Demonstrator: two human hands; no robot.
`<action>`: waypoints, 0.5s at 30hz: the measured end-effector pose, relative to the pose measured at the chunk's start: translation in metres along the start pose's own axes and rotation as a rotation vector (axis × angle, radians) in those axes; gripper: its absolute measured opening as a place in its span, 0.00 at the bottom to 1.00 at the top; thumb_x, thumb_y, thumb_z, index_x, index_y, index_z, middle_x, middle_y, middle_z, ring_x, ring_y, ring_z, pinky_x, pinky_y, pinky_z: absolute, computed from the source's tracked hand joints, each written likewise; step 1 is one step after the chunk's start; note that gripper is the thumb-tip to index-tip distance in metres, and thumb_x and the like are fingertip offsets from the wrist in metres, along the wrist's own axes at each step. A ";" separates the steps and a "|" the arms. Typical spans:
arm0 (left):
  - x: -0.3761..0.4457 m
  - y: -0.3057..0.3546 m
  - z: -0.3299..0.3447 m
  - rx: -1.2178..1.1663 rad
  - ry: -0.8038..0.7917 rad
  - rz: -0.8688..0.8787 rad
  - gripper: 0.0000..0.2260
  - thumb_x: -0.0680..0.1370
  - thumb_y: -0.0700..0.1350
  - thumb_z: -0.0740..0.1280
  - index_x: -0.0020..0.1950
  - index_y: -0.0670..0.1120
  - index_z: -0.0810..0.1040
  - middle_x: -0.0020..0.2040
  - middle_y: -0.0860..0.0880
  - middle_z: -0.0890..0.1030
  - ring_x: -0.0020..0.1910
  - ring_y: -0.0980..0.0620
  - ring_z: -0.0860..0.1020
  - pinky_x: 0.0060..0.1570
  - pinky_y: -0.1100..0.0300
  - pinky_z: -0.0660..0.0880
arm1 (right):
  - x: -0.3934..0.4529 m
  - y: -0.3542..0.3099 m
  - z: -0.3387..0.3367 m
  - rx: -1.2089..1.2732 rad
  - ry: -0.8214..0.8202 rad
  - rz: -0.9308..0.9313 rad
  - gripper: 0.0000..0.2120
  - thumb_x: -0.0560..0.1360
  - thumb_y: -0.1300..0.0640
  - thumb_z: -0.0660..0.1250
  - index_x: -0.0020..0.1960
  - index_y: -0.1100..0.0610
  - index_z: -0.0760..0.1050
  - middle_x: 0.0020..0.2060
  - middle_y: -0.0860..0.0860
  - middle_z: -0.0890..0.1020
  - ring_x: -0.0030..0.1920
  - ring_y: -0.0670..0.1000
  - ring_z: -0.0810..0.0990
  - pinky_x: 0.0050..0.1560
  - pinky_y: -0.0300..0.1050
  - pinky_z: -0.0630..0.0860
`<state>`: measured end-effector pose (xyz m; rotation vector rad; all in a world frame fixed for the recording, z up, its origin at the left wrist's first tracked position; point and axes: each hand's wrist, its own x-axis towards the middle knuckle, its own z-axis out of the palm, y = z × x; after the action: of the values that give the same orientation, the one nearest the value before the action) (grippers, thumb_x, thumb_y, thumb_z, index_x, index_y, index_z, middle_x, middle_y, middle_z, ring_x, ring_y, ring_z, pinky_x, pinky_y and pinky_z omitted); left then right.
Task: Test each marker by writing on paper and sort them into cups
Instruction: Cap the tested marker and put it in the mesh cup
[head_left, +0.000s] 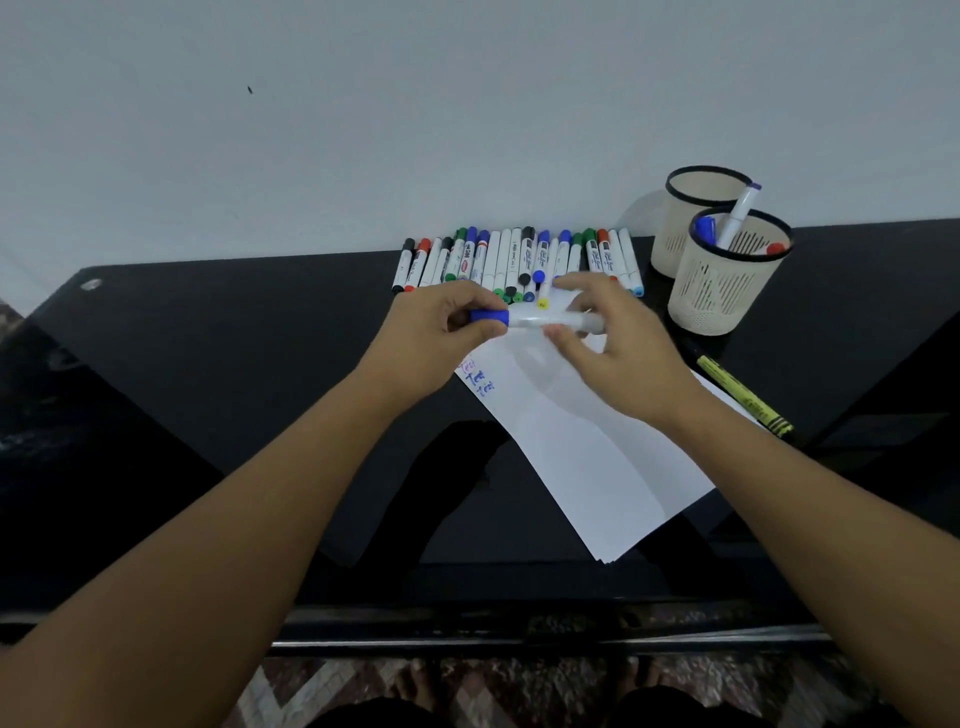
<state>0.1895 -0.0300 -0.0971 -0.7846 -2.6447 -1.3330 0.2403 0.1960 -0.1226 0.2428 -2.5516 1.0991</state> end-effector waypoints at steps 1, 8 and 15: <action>0.002 0.001 0.004 -0.059 0.025 -0.032 0.06 0.78 0.44 0.74 0.55 0.50 0.85 0.49 0.55 0.85 0.46 0.57 0.82 0.50 0.67 0.77 | -0.002 0.003 -0.008 0.073 0.056 0.089 0.18 0.81 0.50 0.70 0.69 0.48 0.72 0.55 0.45 0.79 0.49 0.46 0.80 0.53 0.36 0.78; 0.024 0.027 0.043 -0.174 -0.016 -0.054 0.07 0.78 0.45 0.74 0.54 0.52 0.83 0.50 0.57 0.85 0.48 0.53 0.82 0.56 0.58 0.80 | -0.009 0.005 -0.044 0.720 0.255 0.397 0.11 0.83 0.58 0.68 0.64 0.57 0.76 0.52 0.58 0.86 0.52 0.55 0.87 0.62 0.53 0.81; 0.046 0.044 0.079 -0.122 -0.135 -0.029 0.23 0.77 0.52 0.74 0.71 0.57 0.73 0.63 0.54 0.80 0.57 0.56 0.80 0.58 0.61 0.77 | -0.002 0.017 -0.104 0.522 0.615 0.249 0.08 0.82 0.56 0.70 0.57 0.51 0.71 0.45 0.53 0.87 0.47 0.52 0.88 0.56 0.55 0.83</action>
<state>0.1826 0.0711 -0.1003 -0.8843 -2.7061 -1.5122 0.2637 0.2835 -0.0679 -0.2625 -1.7562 1.6214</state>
